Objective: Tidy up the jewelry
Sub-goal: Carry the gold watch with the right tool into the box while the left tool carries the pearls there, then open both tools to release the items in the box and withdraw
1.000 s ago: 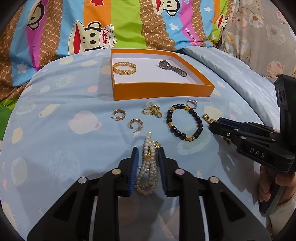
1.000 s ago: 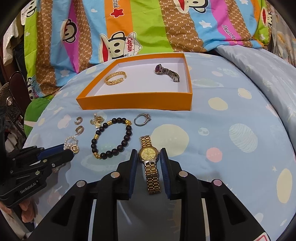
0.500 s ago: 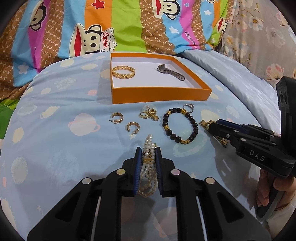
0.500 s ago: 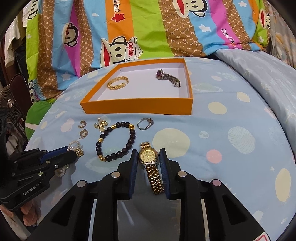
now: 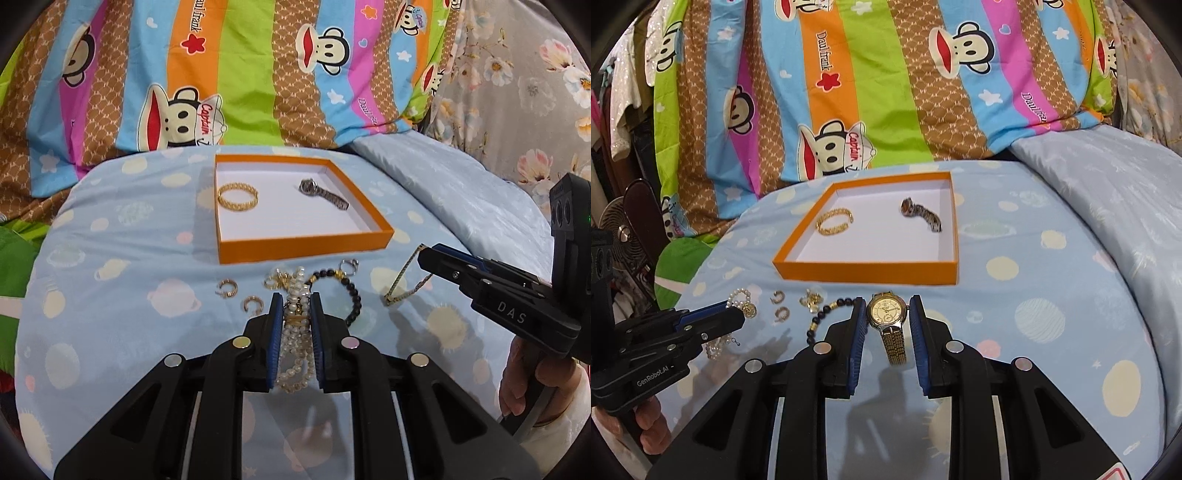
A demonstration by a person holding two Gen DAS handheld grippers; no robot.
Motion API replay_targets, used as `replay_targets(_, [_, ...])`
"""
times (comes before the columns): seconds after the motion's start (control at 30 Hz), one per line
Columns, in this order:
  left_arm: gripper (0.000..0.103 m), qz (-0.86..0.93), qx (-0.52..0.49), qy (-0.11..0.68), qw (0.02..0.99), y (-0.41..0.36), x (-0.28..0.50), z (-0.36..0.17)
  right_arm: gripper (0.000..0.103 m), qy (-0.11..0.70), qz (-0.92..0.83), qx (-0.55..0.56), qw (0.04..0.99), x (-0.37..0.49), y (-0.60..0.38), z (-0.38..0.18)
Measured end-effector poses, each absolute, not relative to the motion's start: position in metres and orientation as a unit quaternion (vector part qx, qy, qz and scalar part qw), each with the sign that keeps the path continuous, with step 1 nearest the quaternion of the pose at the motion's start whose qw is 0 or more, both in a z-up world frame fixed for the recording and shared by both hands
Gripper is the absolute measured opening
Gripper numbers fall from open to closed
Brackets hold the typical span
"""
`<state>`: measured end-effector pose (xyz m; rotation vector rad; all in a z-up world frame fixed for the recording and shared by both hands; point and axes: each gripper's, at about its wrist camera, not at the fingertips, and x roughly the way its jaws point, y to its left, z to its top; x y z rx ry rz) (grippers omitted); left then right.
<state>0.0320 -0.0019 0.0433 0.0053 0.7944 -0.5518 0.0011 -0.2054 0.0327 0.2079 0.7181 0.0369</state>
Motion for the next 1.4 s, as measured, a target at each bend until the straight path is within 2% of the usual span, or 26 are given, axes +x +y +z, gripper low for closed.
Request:
replay_targets(0.53, [0.014, -0.245, 0.009, 0.335, 0.910, -0.021, 0.113, 0.078, 0.023, 0.309, 0.014, 0.099, 0.946, 0.074, -0.229, 0.067])
replay_targets(1.1, [0.014, -0.231, 0.016, 0.411, 0.882, -0.046, 0.181, 0.006, 0.023, 0.386, 0.018, 0.092, 0.918, 0.144, -0.223, -0.003])
replay_targets(1.13, [0.016, -0.230, 0.015, 0.411, 0.882, -0.045, 0.182, 0.005, 0.023, 0.387, 0.018, 0.091, 0.917, 0.146, -0.222, -0.005])
replay_targets(1.2, [0.025, -0.225, 0.017, 0.409, 0.884, -0.044, 0.184, 0.003, 0.024, 0.387, 0.020, 0.091, 0.917, 0.150, -0.220, -0.008])
replay_targets(1.23, [0.037, -0.223, 0.015, 0.407, 0.885, -0.044, 0.184, 0.003, 0.025, 0.382, 0.019, 0.093, 0.919, 0.150, -0.221, -0.008])
replay_targets(1.33, [0.048, -0.219, 0.003, 0.390, 0.895, -0.038, 0.183, 0.009, 0.036, 0.367, 0.013, 0.094, 0.925, 0.148, -0.223, -0.004])
replay_targets(1.4, [0.050, -0.216, -0.005, 0.373, 0.902, -0.033, 0.180, 0.014, 0.037, 0.356, 0.012, 0.102, 0.929, 0.144, -0.227, 0.000])
